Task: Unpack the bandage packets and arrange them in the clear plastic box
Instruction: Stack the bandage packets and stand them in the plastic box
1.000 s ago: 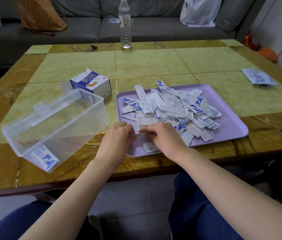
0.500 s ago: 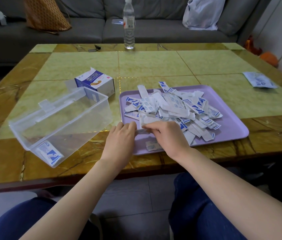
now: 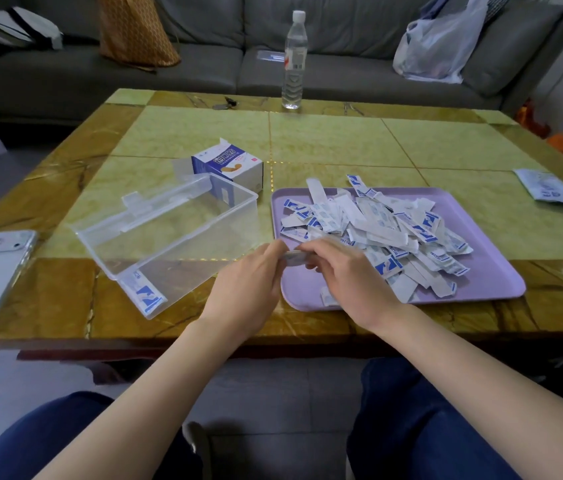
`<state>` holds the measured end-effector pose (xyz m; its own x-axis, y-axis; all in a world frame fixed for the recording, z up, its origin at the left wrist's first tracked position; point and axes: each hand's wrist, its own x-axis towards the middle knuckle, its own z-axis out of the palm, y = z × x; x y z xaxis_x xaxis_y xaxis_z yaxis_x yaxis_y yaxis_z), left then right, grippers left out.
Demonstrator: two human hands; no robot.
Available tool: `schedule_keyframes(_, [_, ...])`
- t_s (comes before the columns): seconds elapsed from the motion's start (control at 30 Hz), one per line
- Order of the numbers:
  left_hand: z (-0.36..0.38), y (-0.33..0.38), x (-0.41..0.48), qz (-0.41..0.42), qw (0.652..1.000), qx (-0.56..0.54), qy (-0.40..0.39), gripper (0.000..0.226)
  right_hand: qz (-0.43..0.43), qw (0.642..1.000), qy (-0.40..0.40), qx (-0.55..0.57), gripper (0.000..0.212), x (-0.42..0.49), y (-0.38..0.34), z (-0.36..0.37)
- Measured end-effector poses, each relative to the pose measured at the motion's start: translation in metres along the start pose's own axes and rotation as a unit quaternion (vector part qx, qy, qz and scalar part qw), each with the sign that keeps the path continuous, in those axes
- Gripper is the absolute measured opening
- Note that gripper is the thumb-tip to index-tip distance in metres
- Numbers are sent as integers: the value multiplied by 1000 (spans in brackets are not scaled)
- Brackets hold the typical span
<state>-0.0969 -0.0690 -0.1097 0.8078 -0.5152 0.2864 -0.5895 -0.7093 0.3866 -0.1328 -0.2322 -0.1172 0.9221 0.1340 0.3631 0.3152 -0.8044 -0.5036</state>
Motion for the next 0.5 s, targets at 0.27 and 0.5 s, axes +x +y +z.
schedule_keyframes(0.27, [-35,-26,-17,2,991,-39,130,12,-44,999,19,1,21,19,-36,6])
schedule_keyframes(0.5, [-68,-36,-27,15,958,-133,255,17,-110,992,62,5,27,50,-76,4])
